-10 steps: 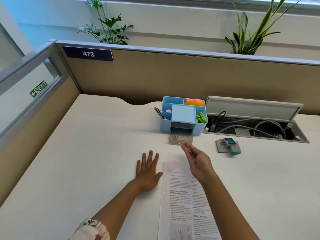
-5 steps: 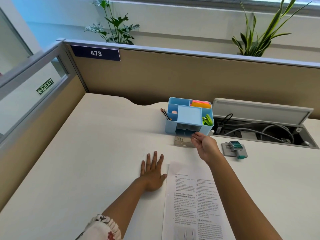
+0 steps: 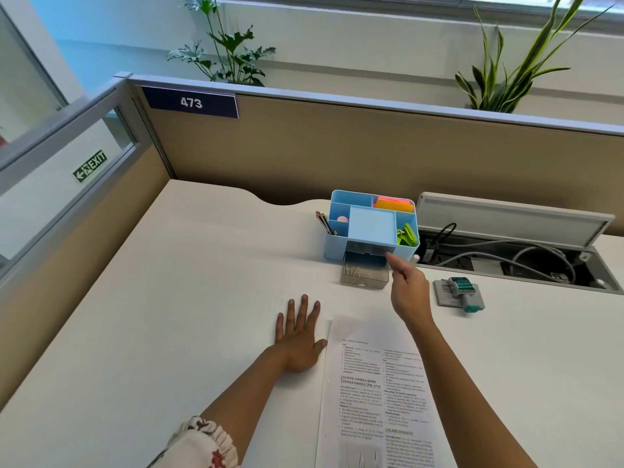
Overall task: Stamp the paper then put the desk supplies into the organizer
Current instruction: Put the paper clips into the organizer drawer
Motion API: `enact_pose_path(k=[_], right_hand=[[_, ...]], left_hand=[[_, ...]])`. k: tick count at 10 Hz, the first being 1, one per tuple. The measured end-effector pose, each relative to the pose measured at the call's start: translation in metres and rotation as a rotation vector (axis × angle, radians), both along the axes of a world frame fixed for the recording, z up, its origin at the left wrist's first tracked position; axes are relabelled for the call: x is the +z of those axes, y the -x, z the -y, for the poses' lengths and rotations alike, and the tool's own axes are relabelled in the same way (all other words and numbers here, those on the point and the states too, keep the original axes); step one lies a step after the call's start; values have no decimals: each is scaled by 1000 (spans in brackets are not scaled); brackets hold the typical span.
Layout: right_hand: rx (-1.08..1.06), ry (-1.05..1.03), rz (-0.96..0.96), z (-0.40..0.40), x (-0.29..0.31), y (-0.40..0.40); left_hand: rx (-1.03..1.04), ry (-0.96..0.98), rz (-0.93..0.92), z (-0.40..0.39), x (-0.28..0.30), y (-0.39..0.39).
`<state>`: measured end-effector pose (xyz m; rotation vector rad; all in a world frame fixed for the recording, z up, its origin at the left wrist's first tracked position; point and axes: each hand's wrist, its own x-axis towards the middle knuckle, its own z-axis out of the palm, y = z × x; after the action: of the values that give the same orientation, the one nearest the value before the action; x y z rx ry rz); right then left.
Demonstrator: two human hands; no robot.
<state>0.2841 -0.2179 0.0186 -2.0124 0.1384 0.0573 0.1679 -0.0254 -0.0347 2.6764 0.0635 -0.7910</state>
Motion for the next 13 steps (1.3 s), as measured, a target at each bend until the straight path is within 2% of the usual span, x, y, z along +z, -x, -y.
enact_pose_path(k=[1,3,10,13], right_hand=[[26,194,198,1,-2,16],[212,405,246,-6,-33,34],[303,573,120,-18,-31,-11],[340,595,155,-20,-26,-18]], left_hand=[[-1,1,-3,0,0,0],[-5,7,-6,0,1,0],[-2,14,-18,0,6,0],[-5,9,-17,0,6,0]])
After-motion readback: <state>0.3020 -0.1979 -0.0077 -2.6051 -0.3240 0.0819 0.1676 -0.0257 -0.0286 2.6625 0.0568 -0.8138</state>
